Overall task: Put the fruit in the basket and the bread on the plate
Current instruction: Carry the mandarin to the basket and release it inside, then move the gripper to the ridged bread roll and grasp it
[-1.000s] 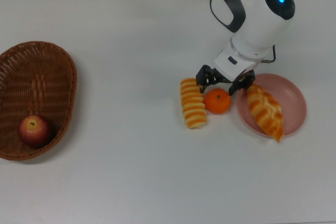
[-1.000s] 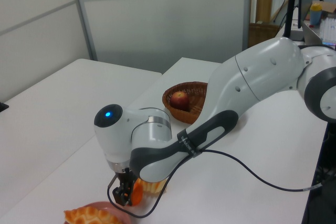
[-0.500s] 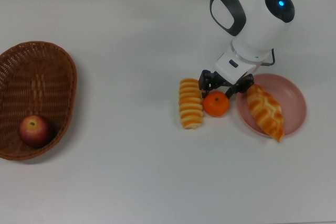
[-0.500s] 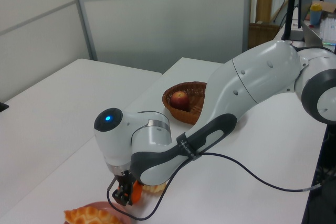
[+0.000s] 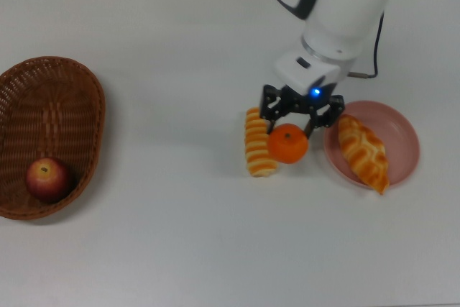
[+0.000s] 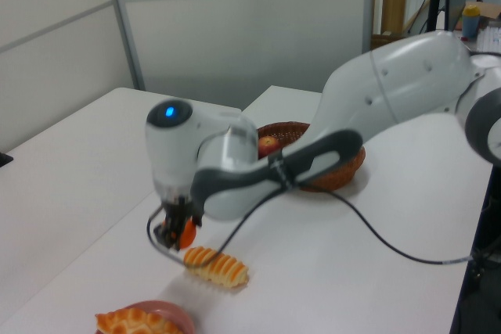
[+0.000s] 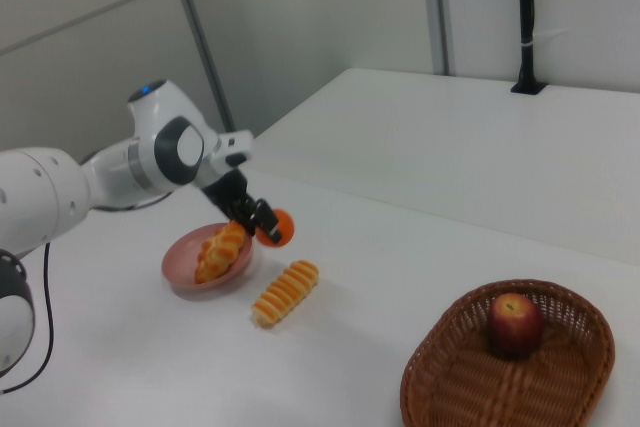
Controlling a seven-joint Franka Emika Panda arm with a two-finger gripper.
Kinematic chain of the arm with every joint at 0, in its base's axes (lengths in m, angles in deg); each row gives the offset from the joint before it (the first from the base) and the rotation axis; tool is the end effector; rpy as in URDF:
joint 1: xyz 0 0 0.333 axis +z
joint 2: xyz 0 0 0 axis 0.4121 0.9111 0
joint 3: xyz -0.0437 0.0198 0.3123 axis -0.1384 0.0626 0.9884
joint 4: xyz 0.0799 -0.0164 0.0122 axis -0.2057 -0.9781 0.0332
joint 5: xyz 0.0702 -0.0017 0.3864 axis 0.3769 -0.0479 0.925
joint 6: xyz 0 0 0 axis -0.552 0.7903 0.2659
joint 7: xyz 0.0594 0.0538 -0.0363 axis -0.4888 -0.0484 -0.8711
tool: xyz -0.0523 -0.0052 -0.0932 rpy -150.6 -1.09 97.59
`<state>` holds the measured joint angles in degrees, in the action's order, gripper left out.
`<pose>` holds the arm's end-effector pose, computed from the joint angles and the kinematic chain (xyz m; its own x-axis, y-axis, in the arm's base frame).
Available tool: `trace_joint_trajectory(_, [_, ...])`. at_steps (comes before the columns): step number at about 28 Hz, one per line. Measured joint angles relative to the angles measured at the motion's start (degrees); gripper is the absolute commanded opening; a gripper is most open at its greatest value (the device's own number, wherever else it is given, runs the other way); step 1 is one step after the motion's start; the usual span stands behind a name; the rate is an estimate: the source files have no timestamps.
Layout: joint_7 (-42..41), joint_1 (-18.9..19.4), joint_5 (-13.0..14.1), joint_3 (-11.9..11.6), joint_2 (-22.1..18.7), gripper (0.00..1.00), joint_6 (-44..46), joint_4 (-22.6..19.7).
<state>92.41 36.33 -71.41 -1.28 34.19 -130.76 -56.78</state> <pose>0.6569 0.2423 0.4228 0.9649 0.0029 0.2625 -0.0371 -0.9884 0.1474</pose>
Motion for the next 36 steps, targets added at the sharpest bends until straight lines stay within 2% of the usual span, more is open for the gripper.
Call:
trace_joint_trajectory(3, [-1.6, -2.9, 1.0, -0.1, -2.3, 0.05, 3.7, 0.0])
trace_joint_trajectory(6, [-6.8, -7.6, 3.8, -0.3, -4.2, 0.05, 8.1, 0.0])
trace_joint_trajectory(9, [-16.2, -14.9, 8.5, -0.5, -6.0, 0.05, 11.6, 0.0])
trace_joint_trajectory(14, [-26.4, -26.6, 11.5, -0.7, -7.2, 0.05, 13.4, -0.2])
trace_joint_trajectory(17, [-28.4, -31.6, 11.7, -0.8, -6.5, 0.05, 13.1, -0.6])
trace_joint_trajectory(20, [-29.2, -34.7, 11.2, -0.8, -4.6, 0.05, 11.5, -1.3])
trace_joint_trajectory(25, [-29.0, -36.4, 8.1, -0.8, -0.1, 0.05, 5.0, -2.4])
trace_joint_trajectory(28, [-28.3, -37.2, 7.5, -0.8, 2.1, 0.07, -0.1, -2.5])
trace_joint_trajectory(30, [-28.1, -38.1, 7.3, -0.8, 3.2, 0.17, -3.1, -2.5])
trace_joint_trajectory(31, [-28.1, -38.5, 7.2, -0.8, 3.5, 0.31, -3.8, -2.5])
trace_joint_trajectory(32, [-28.1, -38.8, 7.2, -0.8, 3.6, 0.54, -4.2, -2.5])
trace_joint_trajectory(33, [-28.1, -39.1, 7.2, -0.8, 3.7, 0.9, -4.4, -2.5])
trace_joint_trajectory(34, [-28.1, -39.3, 7.2, -0.8, 3.7, 1.0, -4.5, -2.4])
trace_joint_trajectory(36, [-28.2, -39.6, 7.2, -0.8, 3.7, 1.0, -4.5, -2.3])
